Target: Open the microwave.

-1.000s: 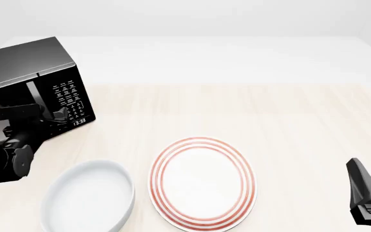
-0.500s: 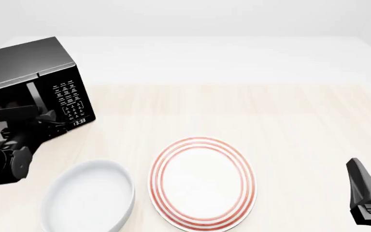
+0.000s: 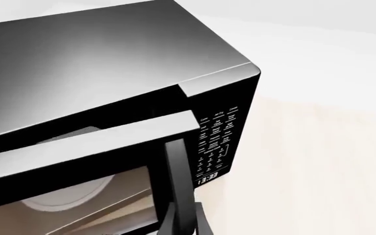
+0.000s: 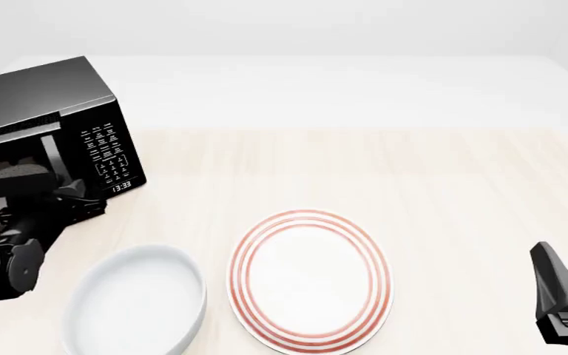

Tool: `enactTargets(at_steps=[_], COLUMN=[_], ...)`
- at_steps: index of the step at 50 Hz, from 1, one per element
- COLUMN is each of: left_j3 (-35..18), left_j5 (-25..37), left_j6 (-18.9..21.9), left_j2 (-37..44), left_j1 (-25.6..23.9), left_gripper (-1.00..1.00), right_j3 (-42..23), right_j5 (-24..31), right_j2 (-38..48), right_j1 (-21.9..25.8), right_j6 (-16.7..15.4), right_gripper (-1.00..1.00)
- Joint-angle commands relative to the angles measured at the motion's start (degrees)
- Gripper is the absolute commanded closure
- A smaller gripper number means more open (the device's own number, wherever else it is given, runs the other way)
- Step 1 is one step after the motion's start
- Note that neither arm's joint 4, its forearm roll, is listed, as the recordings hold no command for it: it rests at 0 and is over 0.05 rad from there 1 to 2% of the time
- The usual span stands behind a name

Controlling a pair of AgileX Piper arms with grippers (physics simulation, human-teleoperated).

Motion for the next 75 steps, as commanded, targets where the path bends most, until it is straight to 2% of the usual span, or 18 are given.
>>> enactTargets(at_steps=[1, 21, 45, 75], left_j3=[0.4, 5.7, 11.3, 14.9], left_j5=[-0.9, -0.8, -2.0, -0.9], left_j6=[-1.1, -1.0, -2.6, -2.1], left_j2=[-4.8, -13.1, -18.8, -24.1], left_j1=[-3.0, -3.6, -4.6, -6.4], left_gripper=[1.0, 1.0, 1.0, 1.0], right_j3=[0.0, 0.0, 0.0, 0.0], right_j5=[0.0, 0.0, 0.0, 0.0], right_j2=[0.0, 0.0, 0.0, 0.0], right_j1=[0.0, 0.0, 0.0, 0.0], right_j6=[0.0, 0.0, 0.0, 0.0], right_gripper=[-1.0, -1.0, -1.0, -1.0])
